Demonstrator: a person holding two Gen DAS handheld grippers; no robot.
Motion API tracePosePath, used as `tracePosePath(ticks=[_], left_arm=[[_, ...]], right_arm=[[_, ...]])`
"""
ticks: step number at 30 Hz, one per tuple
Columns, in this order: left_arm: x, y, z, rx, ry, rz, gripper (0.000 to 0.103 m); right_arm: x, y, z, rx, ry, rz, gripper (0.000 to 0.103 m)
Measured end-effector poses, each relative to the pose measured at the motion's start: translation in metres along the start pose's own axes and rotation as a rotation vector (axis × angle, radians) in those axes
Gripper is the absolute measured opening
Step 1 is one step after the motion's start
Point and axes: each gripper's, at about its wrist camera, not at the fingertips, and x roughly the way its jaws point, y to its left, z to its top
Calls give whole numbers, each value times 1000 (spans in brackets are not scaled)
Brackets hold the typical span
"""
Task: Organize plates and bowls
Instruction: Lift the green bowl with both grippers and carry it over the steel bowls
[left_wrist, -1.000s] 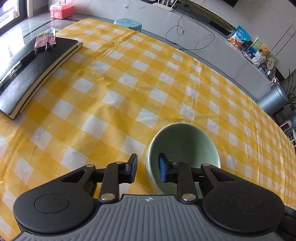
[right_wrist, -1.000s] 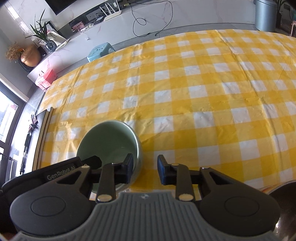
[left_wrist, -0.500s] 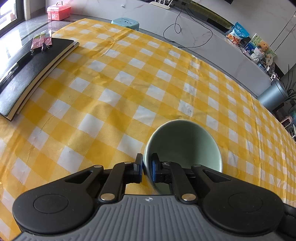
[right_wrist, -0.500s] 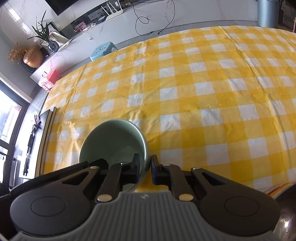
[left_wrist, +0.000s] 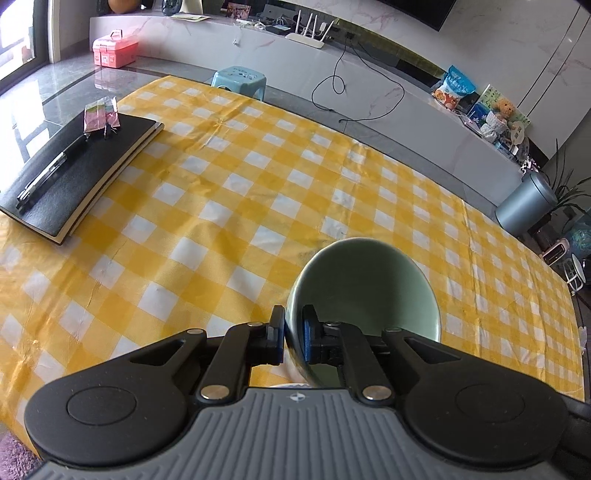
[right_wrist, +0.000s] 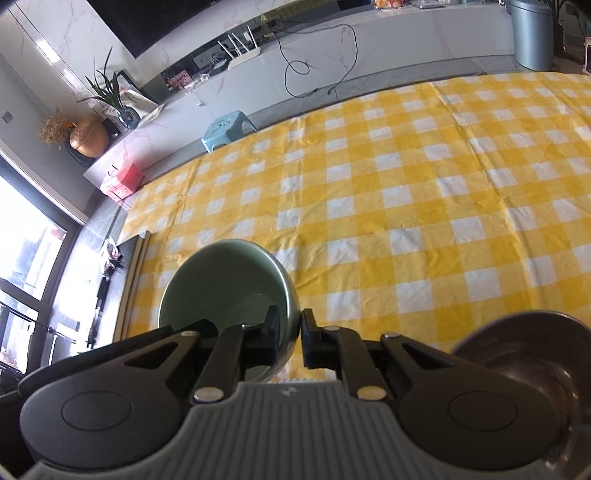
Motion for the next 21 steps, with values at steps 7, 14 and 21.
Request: tracePosePath(ticks=[7, 14, 21], left_arm=[[-40, -18, -15, 36, -58, -17, 10], [-67, -37, -34, 65, -86, -55, 10], [-82, -58, -54, 110, -83, -103, 10]], right_arm=[[-50, -5, -15, -1, -62, 32, 9], [-96, -18, -30, 3, -112, 35, 9], [-131, -41, -42, 15, -152, 21, 8]])
